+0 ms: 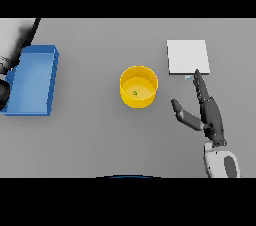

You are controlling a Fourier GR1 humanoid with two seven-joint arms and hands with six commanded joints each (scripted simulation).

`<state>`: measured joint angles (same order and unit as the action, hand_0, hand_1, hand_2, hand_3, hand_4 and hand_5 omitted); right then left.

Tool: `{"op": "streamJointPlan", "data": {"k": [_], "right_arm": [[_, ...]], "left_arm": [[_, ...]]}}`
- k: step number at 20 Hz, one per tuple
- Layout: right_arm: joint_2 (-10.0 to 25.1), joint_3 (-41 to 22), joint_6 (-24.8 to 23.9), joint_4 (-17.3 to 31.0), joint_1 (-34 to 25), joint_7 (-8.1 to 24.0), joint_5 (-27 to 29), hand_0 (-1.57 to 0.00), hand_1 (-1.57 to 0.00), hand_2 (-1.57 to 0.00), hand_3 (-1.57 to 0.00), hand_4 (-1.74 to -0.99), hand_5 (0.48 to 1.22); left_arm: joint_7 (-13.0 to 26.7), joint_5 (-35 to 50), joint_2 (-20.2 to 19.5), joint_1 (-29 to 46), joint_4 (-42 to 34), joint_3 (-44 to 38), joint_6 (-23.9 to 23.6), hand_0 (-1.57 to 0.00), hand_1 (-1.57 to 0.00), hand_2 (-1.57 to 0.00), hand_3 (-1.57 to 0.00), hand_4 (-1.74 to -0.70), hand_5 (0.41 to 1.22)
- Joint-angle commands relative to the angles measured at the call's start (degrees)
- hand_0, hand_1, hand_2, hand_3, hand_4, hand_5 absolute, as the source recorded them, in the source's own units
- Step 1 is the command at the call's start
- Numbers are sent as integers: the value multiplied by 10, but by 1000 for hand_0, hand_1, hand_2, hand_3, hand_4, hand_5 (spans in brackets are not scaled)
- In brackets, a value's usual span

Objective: Pick up the red beaker and tilt it to pour out 1 green nut into yellow bowl. Pick up the yellow bowl and place it on the metallic measuring scale.

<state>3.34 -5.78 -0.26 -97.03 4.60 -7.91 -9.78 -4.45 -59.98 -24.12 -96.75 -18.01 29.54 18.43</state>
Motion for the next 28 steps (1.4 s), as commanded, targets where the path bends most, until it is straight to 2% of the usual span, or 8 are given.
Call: {"op": "streamJointPlan", "data": {"k": [1,5,11,13,17,21,27,28], "right_arm": [[-2,-1,-1,4,-8,6,-2,1,1,1,1,-1114,578],[10,2,3,13,-15,5,-3,1,1,1,1,-1125,601],[17,-4,6,20,-24,7,-13,1,1,1,1,-1134,632],[15,-10,8,8,-12,-11,-14,1,1,1,1,-1138,648],[17,-7,17,7,-13,0,-1,1,1,1,1,-1131,669],[21,-7,9,14,-7,-15,-14,1,1,1,1,-1166,676],[23,-2,13,17,-14,-6,-6,1,1,1,1,-1157,671],[23,-1,15,18,-15,-2,-4,1,1,1,1,-1155,669]], "left_arm": [[5,42,-18,5,16,-46,2,-1571,-1571,-1571,-1507,-1736,1221],[31,167,-82,67,52,-173,-39,-1571,-1571,-1571,-1545,-1739,1221],[140,282,-96,216,23,-263,-154,-1571,-1571,-1571,-1564,-1740,1221],[180,320,-97,260,0,-292,-179,-1571,-1571,-1571,-1567,-1741,1221],[211,380,-89,385,-107,-318,-204,-1571,-1571,-1571,-1569,-1741,1221],[250,425,-62,535,-263,-320,-228,-1571,-1571,-1571,-1570,-1741,1221],[331,448,-38,638,-399,-316,-252,-1571,-1571,-1571,-1571,-1741,925],[350,452,-41,644,-413,-318,-247,-1571,-1571,-1571,-1571,-1655,868]]}}
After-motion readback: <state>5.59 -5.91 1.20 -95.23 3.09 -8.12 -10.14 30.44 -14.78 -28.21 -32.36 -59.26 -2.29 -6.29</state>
